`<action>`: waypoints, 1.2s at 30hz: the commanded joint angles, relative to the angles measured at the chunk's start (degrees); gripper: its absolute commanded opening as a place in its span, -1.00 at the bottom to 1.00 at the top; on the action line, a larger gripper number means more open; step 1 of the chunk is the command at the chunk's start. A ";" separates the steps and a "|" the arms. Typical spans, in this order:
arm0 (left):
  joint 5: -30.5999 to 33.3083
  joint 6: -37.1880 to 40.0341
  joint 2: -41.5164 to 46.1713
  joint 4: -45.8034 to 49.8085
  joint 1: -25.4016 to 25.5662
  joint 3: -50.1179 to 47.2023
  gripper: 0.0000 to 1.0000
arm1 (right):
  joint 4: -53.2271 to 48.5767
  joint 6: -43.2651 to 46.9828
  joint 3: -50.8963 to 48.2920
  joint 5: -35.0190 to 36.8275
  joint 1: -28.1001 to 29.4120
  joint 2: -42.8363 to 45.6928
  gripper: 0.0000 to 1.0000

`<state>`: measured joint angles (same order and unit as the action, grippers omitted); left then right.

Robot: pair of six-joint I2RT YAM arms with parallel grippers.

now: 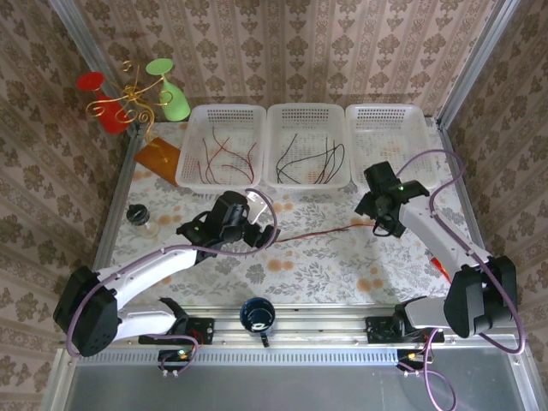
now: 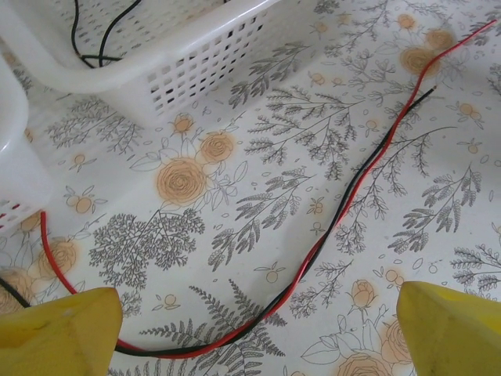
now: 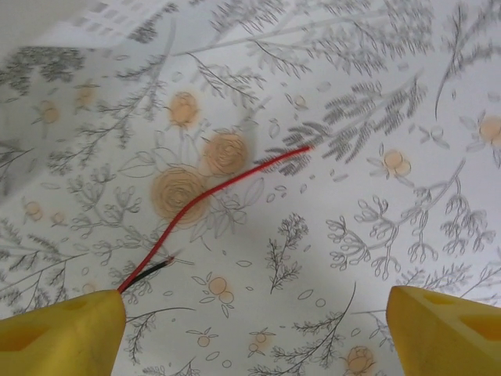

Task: Untangle the cables
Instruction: Untie the cable.

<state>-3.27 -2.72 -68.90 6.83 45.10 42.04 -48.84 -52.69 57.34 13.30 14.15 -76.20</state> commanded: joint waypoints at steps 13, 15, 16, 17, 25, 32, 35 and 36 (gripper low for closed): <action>-1.74 5.09 -1.84 -2.69 2.53 2.26 0.84 | 16.00 -21.45 -5.95 -6.20 0.18 -12.45 0.37; -1.54 5.09 -1.95 -2.51 2.66 2.34 0.84 | 17.69 -22.27 -6.23 -6.51 0.21 -13.49 0.31; -1.48 5.09 -1.94 -2.37 2.71 2.34 0.84 | 19.22 -22.75 -6.36 -6.53 0.12 -13.95 0.29; -1.41 5.03 -1.94 -2.35 2.84 2.34 0.84 | 19.71 -23.21 -6.35 -6.37 0.17 -14.20 0.26; -0.83 5.99 -1.90 -1.65 3.15 2.43 0.84 | 16.96 -27.47 -3.74 -3.29 0.16 -18.26 0.02; -0.36 5.89 -1.54 -1.43 3.45 2.43 0.84 | 14.74 -31.61 -2.61 -0.53 0.16 -20.76 -0.14; -0.28 5.39 -1.71 -2.01 3.84 2.00 0.84 | 15.18 -30.85 -1.39 -1.17 0.14 -22.25 -0.21; -0.33 4.92 -1.84 -2.16 3.84 1.90 0.84 | 15.24 -30.30 -1.01 -1.64 0.17 -22.57 -0.22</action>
<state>-3.86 2.22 -70.52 5.50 48.45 42.52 -32.47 -81.49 54.74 9.30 14.15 -96.84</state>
